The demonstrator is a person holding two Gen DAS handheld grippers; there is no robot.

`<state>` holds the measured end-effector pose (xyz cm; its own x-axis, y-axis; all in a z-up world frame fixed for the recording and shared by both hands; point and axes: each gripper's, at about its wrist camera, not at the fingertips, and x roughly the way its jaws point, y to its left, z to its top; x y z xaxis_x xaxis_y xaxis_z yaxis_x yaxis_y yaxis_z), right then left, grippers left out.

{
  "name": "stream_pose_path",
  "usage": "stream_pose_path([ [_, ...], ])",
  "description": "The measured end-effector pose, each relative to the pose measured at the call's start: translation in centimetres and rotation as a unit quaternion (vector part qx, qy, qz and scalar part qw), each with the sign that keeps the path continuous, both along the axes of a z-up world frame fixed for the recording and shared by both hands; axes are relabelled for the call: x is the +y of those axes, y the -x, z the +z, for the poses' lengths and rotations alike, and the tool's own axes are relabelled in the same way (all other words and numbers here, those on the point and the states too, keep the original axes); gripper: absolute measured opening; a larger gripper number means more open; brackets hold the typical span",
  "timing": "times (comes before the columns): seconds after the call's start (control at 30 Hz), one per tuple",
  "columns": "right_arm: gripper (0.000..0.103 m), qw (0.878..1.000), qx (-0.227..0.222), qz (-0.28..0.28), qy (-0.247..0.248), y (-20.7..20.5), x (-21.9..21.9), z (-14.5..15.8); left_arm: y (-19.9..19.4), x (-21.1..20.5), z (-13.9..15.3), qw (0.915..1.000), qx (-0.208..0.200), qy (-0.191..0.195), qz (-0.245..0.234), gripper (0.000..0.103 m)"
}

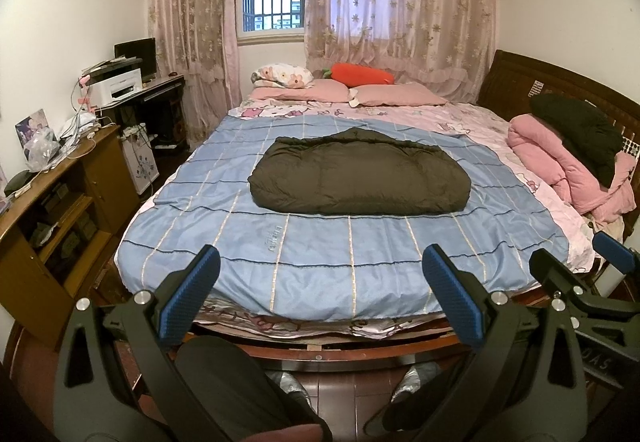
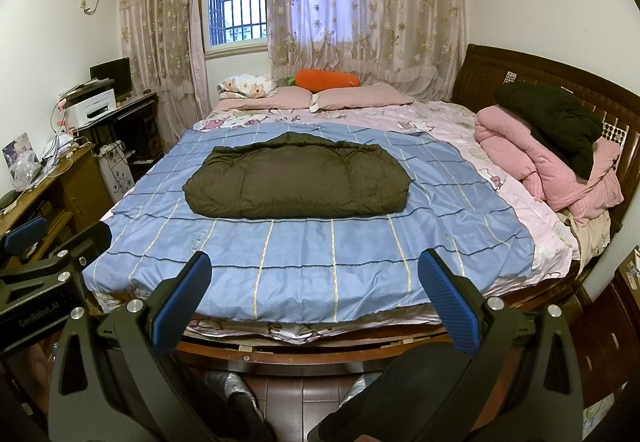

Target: Fold large clothes

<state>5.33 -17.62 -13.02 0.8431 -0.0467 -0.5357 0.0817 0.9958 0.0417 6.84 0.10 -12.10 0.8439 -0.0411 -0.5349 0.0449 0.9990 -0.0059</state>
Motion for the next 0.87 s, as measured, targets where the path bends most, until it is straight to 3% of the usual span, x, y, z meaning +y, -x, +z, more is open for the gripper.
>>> stream_pose_path([
  [0.87,0.102,1.0,0.003,0.001,0.001,0.06,0.08,-0.15,-0.2,-0.1,-0.25,0.9999,0.007,0.015,0.002,0.101],
])
